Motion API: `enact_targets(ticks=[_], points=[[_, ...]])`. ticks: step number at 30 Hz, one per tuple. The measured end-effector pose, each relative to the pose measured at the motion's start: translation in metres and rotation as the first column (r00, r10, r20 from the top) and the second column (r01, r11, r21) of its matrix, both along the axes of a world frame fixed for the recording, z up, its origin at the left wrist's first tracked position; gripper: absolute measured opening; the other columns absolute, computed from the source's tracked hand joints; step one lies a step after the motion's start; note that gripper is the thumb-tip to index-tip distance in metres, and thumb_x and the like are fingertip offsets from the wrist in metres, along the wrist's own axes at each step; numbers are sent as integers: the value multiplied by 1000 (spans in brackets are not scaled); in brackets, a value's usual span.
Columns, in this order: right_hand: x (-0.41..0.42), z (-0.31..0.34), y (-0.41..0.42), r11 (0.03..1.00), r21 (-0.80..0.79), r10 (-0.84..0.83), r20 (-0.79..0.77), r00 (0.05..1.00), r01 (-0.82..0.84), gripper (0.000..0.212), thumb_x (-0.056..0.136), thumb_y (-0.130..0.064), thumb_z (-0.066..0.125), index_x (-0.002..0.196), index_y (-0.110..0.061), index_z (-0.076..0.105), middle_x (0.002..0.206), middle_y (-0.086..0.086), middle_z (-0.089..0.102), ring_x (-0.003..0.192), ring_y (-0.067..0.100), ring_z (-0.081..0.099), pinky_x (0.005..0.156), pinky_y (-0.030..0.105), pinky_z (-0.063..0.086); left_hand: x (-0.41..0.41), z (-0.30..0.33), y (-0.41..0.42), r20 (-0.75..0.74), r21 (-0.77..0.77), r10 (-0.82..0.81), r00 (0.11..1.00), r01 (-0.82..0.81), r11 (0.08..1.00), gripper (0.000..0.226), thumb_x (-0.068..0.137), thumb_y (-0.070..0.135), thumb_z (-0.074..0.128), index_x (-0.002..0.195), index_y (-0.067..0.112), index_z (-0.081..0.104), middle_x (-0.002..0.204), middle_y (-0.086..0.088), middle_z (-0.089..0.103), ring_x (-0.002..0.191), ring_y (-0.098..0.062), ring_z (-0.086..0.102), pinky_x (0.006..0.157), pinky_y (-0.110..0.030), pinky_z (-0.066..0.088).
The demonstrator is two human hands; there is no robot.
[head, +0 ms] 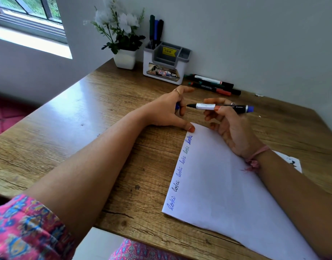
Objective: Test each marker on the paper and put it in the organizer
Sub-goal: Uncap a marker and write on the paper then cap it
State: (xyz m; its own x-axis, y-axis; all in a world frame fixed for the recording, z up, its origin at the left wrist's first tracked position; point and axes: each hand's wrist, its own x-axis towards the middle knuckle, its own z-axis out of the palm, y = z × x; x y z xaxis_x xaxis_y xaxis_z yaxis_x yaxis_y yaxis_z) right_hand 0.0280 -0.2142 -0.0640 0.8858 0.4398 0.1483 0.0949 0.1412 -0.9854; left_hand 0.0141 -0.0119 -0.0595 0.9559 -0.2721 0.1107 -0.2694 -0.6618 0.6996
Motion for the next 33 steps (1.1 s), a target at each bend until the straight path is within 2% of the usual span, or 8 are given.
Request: enact_targets(ticks=[4,9,13,15,21,26,29,33], points=[[0,-1,-2,997,-60,49,-4,999,-49,33,85,-27,42,104,-20,68,92,4,71,83,12,62,67,21,49,0,-1,0,-17,-15,14,1000,-15,1000,112,61,43,84,147,29,13,85,11,57,80,-1,54,79,-14,40],[-1,-1,-1,994,-111,2,19,1000,0,21,83,-24,49,96,-21,66,92,8,71,82,14,64,68,24,48,0,-2,-2,-32,12,20,999,-19,1000,116,61,47,83,148,30,9,92,13,51,92,-9,50,88,-24,37],[-3,-1,0,985,-160,-50,47,998,57,8,80,-24,56,86,-23,60,97,17,69,79,19,64,71,31,47,-1,0,-3,-41,40,24,999,-22,999,116,63,47,82,149,33,5,128,-3,52,118,-16,46,97,-24,32],[-4,0,1,985,-163,-53,56,997,62,6,80,-23,57,86,-22,59,98,21,67,76,17,64,68,30,47,-3,2,-5,-28,58,18,999,-17,998,116,64,47,81,149,32,2,133,-6,51,123,-19,45,97,-23,30],[-5,0,0,949,-303,-24,205,978,87,10,87,-14,65,96,-18,63,73,-1,70,63,8,61,58,22,49,-3,3,-5,37,111,-58,998,53,992,113,72,40,78,150,28,-2,111,5,56,96,-8,53,86,-18,40],[-6,1,1,978,-183,-70,153,986,98,22,82,-6,68,97,-21,70,76,-8,71,65,1,61,60,15,47,-3,5,9,16,-298,-28,999,32,954,82,83,-1,59,149,25,18,115,-3,57,79,-12,58,72,-24,52],[-4,1,1,983,-158,-81,118,990,99,26,85,-4,64,96,-27,73,88,-1,74,77,9,61,67,21,47,-1,4,16,-36,-485,15,999,-30,874,65,86,-9,54,142,19,36,110,-2,59,95,-18,59,88,-32,52],[-3,1,0,980,-180,-63,125,990,85,27,89,-7,59,107,-24,69,98,6,73,79,7,61,66,19,46,0,5,22,-69,-601,44,997,-77,795,56,87,-7,56,137,11,40,106,-6,59,94,-12,62,84,-24,52]])
